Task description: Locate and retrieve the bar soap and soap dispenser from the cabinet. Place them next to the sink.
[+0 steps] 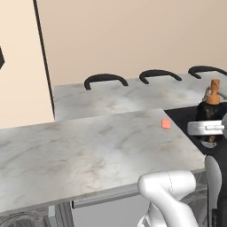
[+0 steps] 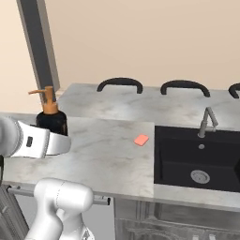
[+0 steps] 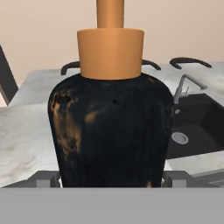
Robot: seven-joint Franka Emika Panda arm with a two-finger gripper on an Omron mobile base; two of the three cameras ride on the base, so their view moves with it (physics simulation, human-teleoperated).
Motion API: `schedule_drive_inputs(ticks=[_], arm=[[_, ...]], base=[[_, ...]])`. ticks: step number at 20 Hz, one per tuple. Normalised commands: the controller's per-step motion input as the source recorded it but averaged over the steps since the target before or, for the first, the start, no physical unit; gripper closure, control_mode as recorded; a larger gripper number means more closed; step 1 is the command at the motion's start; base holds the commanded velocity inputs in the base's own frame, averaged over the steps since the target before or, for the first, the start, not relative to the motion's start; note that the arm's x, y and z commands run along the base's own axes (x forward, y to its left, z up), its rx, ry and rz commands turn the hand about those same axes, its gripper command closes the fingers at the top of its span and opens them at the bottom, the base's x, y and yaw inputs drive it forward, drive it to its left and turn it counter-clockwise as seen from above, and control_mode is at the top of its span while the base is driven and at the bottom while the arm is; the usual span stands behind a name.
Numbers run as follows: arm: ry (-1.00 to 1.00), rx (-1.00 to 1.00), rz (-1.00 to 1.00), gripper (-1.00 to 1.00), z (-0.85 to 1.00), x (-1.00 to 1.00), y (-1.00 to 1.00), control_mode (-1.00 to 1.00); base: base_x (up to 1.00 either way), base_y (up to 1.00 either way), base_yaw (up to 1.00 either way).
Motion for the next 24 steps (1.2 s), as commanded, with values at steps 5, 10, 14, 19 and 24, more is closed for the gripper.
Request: schedule_drive_inputs(ticks=[5, 10, 14, 19, 24], arm=[[0.07, 0.0, 0.0, 1.0, -0.35, 0.96, -0.16, -1.0], [0.0, -0.04, -0.04, 1.0, -0.58, 1.0, -0.03, -1.0], [-0.02, -0.04, -0.24, 1.0, -0.83, 0.77, 0.0, -1.0], [-0.15, 0.0, -0.28, 1.0, -1.0, 0.55, -0.08, -1.0], [-0.32, -0.18, -0.2, 1.0, -0.91, 0.36, -0.09, -1.0]], base=[[0.0, 0.0, 0.0], [0.0, 0.0, 0.0], [0.0, 0.0, 0.0], [0.0, 0.0, 0.0], [0.0, 0.0, 0.0]])
